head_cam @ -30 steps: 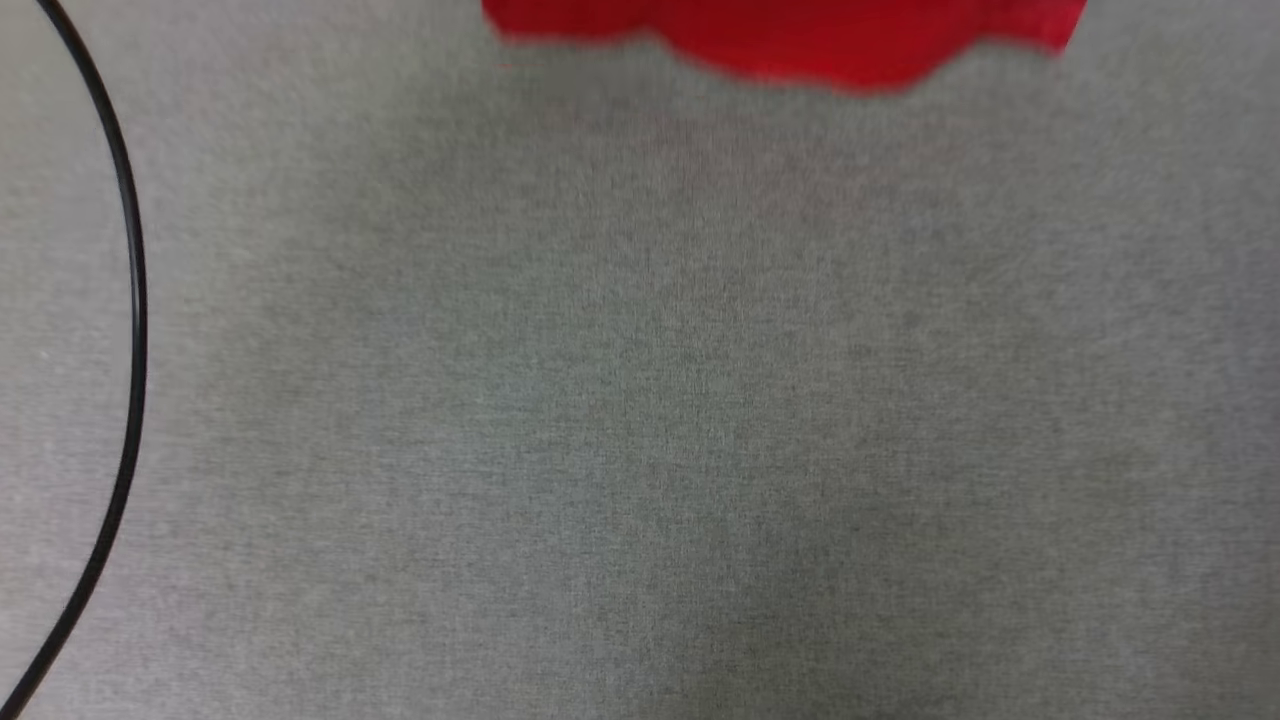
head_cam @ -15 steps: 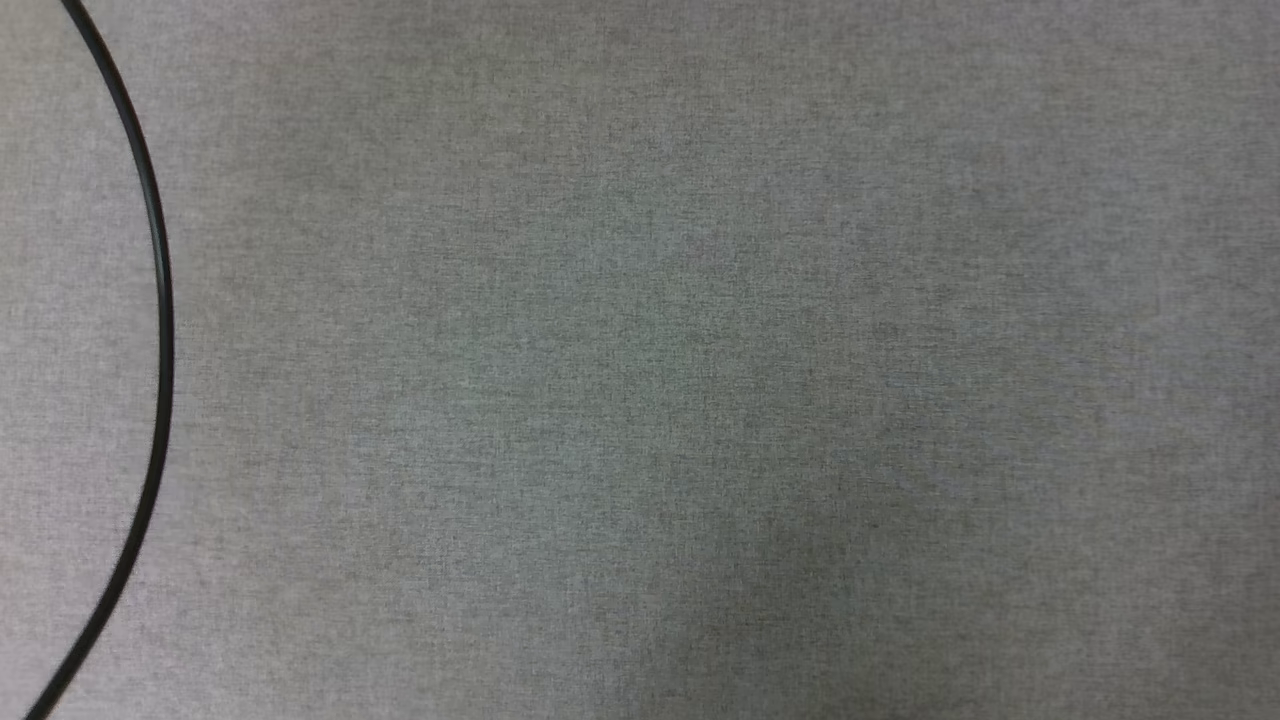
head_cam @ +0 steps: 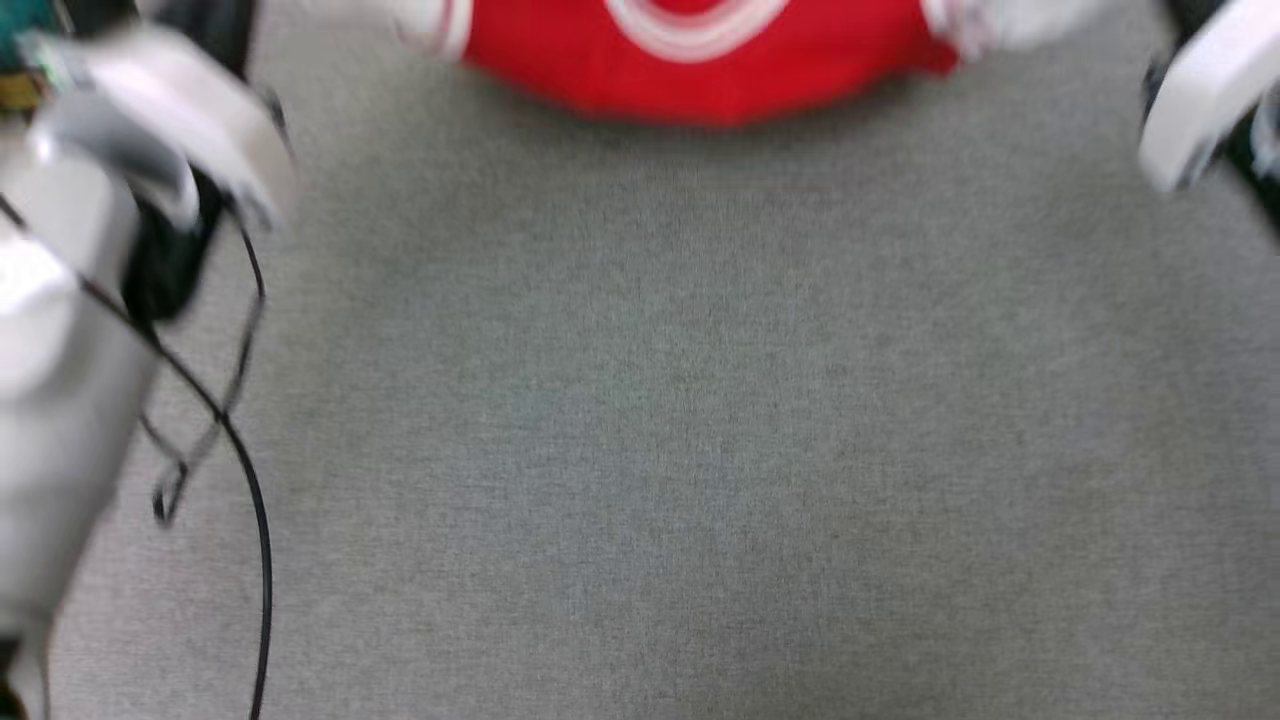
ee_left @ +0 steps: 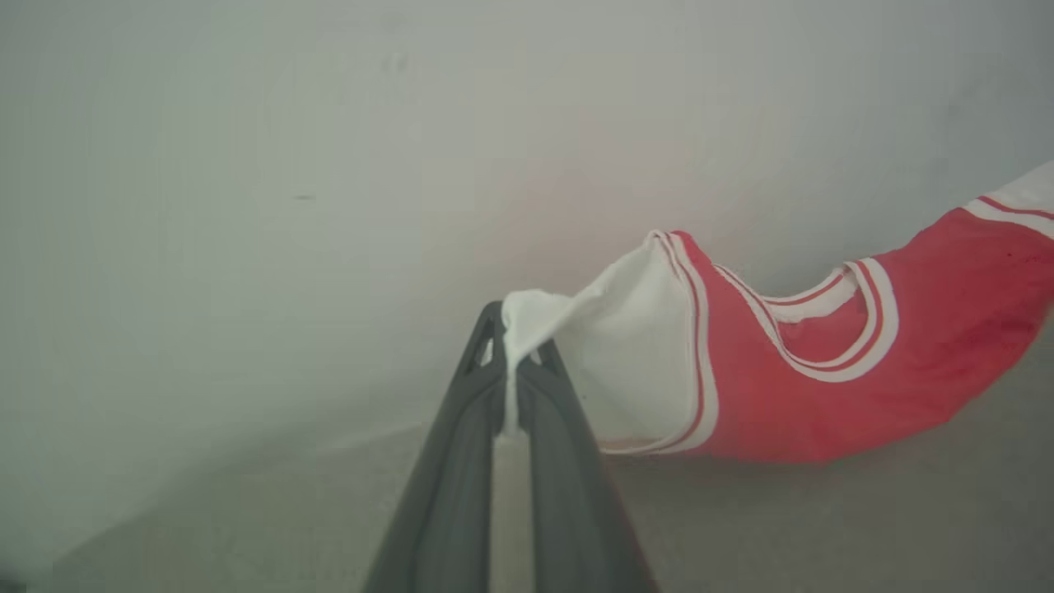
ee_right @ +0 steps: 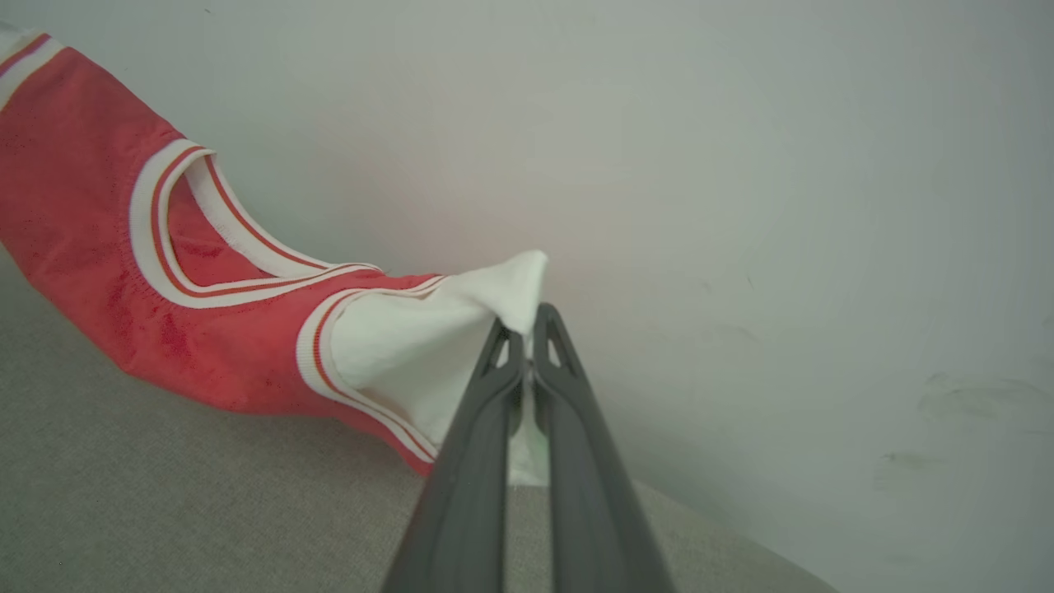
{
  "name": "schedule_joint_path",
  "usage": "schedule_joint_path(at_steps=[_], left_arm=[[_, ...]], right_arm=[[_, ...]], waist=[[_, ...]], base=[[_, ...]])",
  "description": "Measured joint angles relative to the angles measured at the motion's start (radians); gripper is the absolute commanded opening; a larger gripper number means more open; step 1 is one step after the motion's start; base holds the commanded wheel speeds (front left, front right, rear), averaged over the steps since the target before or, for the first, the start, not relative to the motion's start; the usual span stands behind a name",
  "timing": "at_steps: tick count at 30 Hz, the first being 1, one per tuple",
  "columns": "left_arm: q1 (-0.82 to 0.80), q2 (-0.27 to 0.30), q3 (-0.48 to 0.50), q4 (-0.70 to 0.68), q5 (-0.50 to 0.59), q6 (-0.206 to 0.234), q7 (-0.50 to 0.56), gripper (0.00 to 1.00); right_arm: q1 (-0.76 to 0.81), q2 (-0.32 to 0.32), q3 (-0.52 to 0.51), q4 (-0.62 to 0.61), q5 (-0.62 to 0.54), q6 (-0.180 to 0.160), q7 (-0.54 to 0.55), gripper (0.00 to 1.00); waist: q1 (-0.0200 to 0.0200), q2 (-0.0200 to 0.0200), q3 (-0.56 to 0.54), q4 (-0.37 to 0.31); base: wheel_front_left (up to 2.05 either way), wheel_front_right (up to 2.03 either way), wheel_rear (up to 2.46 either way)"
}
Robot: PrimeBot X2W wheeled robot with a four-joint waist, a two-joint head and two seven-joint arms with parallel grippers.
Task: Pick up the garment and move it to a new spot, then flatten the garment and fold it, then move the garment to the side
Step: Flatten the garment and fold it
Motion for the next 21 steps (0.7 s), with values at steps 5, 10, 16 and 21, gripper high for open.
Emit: schedule_joint_path(at_steps=[5,10,16,21], left_arm=[[0.306,0.038,-0.003,-0.153,-0.063,0.093,0.003,0.0],[0.538,0.086,0.007,-0.257,-0.133,0.161,0.006,0.0],[0.797,0.123,0.007,-0.334,-0.206,0.231,0.002,0.0],[0.959,0.148,0.014,-0.363,-0.261,0.268,-0.009,0.0]], right_arm=[[0.246,-0.044,0.039,-0.098,0.049,0.0,0.004,0.0],[0.446,-0.077,0.039,-0.159,0.075,0.0,0.019,0.0],[0.667,-0.097,0.002,-0.202,0.096,0.0,0.038,0.0],[0.842,-0.113,-0.064,-0.23,0.104,0.0,0.048,0.0]], waist=[[-0.0002,0.0,-0.094,0.002],[-0.0003,0.0,-0.169,0.003],[-0.0003,0.0,-0.264,-0.003],[-0.0004,0.0,-0.341,-0.007]], base=[[0.0,0.0,0.0],[0.0,0.0,0.0],[0.0,0.0,0.0],[0.0,0.0,0.0]])
